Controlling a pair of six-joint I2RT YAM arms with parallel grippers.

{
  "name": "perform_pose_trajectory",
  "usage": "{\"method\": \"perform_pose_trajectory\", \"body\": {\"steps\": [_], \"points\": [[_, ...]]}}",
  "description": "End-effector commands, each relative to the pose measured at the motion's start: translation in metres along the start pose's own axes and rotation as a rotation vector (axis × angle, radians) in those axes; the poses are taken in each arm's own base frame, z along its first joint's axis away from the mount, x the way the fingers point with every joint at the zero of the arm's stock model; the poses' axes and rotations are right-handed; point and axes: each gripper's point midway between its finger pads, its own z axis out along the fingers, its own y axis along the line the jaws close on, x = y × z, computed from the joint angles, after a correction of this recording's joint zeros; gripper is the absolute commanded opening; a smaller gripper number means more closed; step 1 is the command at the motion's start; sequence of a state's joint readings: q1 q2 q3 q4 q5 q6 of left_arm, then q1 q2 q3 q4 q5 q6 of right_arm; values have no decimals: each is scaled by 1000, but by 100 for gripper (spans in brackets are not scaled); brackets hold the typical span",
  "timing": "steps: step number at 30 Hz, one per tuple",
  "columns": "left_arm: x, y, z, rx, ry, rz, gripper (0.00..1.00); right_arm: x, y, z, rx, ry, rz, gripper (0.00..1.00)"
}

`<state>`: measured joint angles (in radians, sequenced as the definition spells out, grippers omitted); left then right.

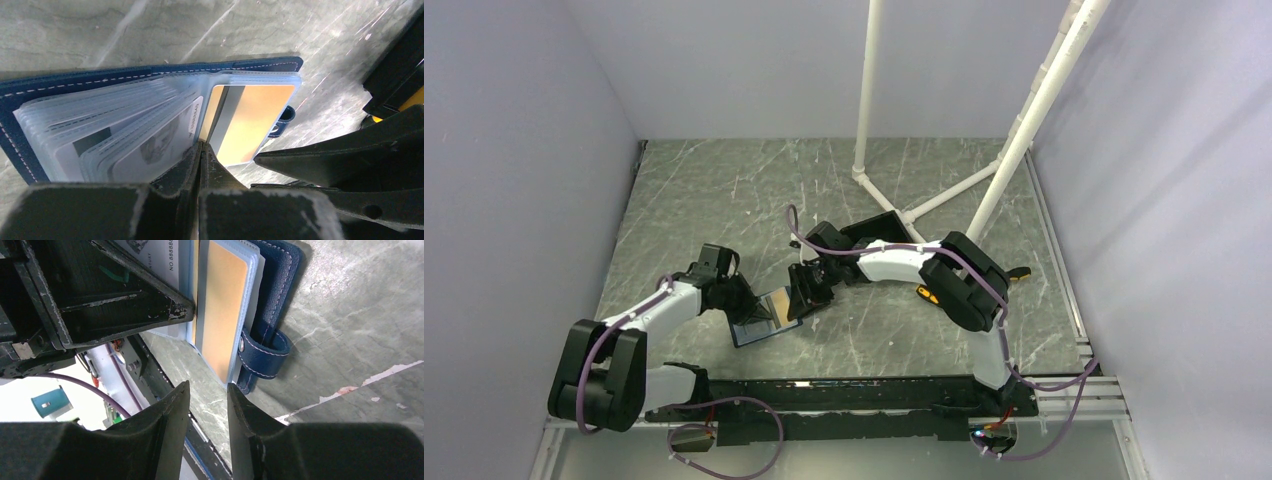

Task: Put the credit cards into the card holder
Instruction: Turn over the card slot in the card holder.

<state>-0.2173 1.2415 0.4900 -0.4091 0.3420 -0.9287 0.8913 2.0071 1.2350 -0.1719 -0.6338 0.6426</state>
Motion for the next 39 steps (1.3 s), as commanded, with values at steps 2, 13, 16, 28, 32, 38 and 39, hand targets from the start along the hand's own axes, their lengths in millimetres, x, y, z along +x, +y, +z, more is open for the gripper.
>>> {"method": "perform_pose_trajectory", "body": {"steps": [2,13,16,28,32,38,39], "points": [[2,10,0,-26,-10,-5,5,-11,19,-4,-44,-27,-60,37],[2,10,-1,-24,-14,-7,5,-11,18,3,-51,-4,-60,37],[2,10,-1,-25,-13,-6,5,-10,15,4,-41,1,-53,37],[2,11,0,-26,-9,-2,5,-9,10,3,-9,1,-43,39],[2,10,-1,-29,-9,1,5,-7,9,1,2,-2,-41,38],[2,11,0,-27,-11,0,5,-6,9,3,-7,4,-38,38],[2,11,0,-28,-9,0,5,-5,8,3,-5,4,-36,38]]}}
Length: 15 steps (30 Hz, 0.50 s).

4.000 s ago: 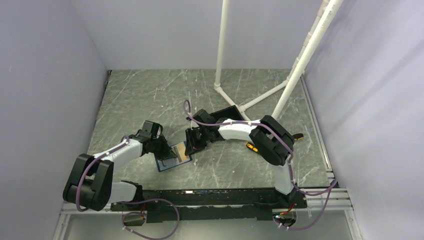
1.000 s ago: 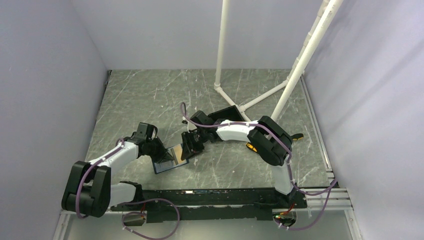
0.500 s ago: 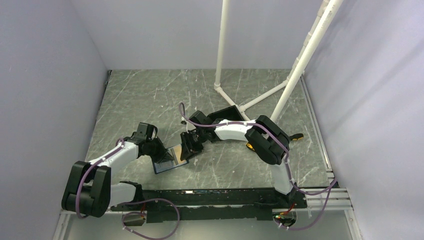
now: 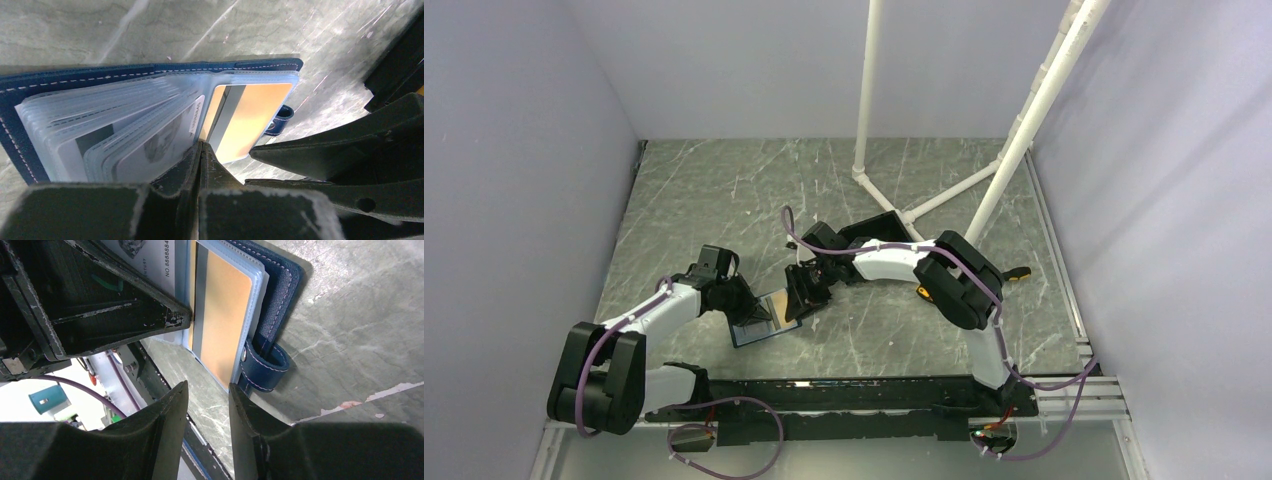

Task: Put the credit cards into the card holder
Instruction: Turn over the card slot in the card holder.

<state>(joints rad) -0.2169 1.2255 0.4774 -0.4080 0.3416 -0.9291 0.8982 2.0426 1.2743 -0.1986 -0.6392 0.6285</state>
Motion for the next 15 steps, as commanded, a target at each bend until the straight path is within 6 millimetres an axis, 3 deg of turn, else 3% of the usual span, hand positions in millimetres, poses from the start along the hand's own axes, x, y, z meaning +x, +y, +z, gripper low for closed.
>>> {"method": "perform_pose_trajectory", "body": {"steps": [1,15], "points": [[1,9,1,-33,-6,0,5,-5,9,-4,-10,-22,-31,38],[1,9,0,-31,-11,1,5,-5,9,-9,2,-41,-33,38]]}}
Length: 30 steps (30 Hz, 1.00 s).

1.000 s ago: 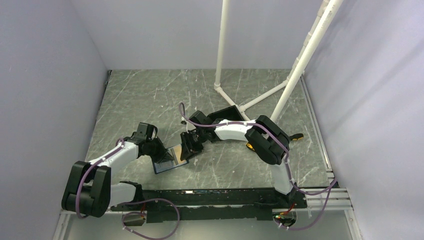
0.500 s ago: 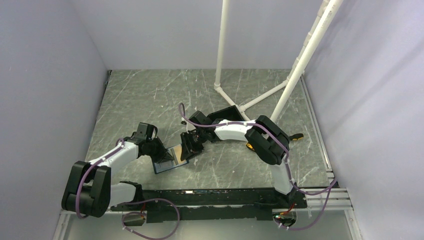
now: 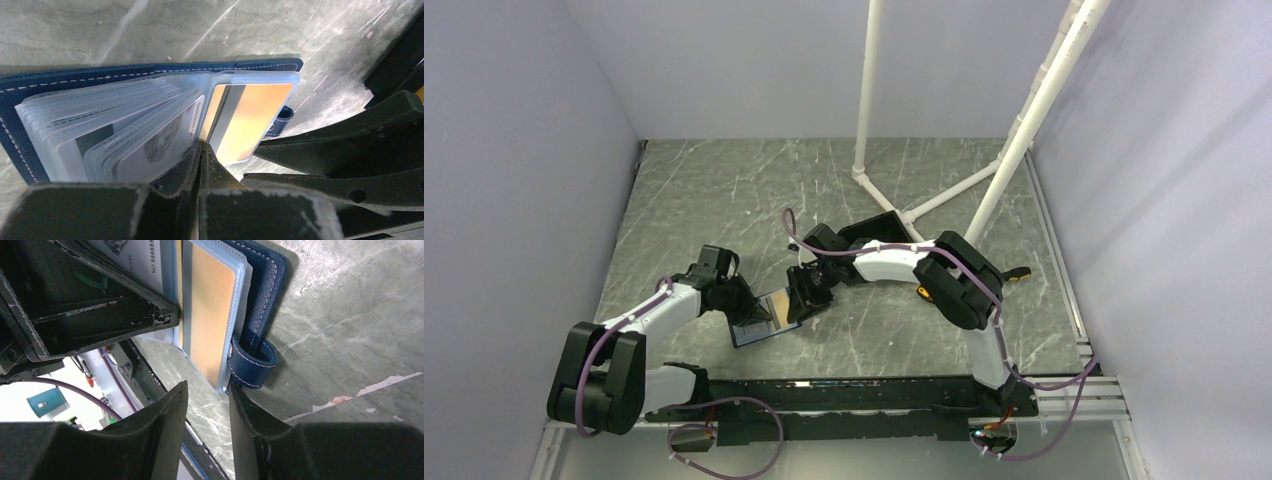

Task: Put the credit cards into the card holder
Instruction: Turn over the card slot in the card holder.

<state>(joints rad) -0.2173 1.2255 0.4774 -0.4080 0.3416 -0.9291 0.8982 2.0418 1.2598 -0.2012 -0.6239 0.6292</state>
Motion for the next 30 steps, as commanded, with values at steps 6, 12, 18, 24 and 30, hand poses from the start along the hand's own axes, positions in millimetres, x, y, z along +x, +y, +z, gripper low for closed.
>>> {"method": "perform_pose_trajectory", "body": {"steps": [6,12,18,24,30], "points": [[1,11,0,-34,-12,1,5,-11,21,-11,-37,-50,-56,32],[0,10,0,-30,-16,0,5,-12,24,-10,-48,-45,-65,25],[1,9,-4,-23,-20,0,5,-14,35,-12,-83,-56,-108,20],[2,-5,-18,3,-14,-6,17,-19,44,-6,-143,-41,-152,6],[-6,-17,-55,-9,-72,-17,36,-37,41,-16,-66,-130,-221,0]]}}
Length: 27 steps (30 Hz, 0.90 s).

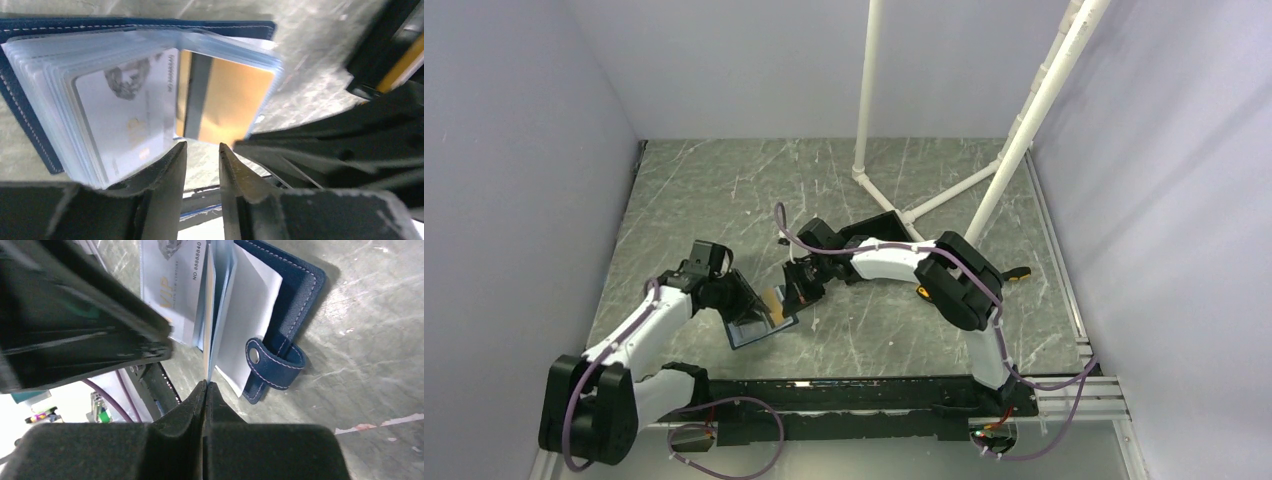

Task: Put the credit cards into the card holder
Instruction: Turn over the card slot in the card holder.

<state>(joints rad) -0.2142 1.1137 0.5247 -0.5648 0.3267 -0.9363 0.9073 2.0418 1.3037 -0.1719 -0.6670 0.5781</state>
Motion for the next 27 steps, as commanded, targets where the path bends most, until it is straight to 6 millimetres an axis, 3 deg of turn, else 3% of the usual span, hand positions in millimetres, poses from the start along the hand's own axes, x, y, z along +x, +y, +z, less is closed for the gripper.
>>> {"method": "perform_pose_trajectory", "body": {"steps": [1,5,9,13,18,24,27], "points": [[-13,-14,-36,-1,-72,-11,39,-30,17,-16,19,-126,-134,0],[-25,-26,-48,29,-93,-22,54,-43,20,-33,77,-203,-174,0],[-30,-55,-45,142,-34,-23,64,-50,14,-49,176,-251,-200,0],[-39,-79,-41,228,-16,-30,74,-50,10,-51,210,-248,-193,0],[-45,-87,-29,245,7,-50,72,-46,10,-44,195,-228,-183,0],[-53,-78,-13,217,-22,-42,51,-39,12,-36,155,-192,-176,0],[-57,-73,-9,190,-36,-15,53,-35,15,-33,132,-172,-181,0]]}}
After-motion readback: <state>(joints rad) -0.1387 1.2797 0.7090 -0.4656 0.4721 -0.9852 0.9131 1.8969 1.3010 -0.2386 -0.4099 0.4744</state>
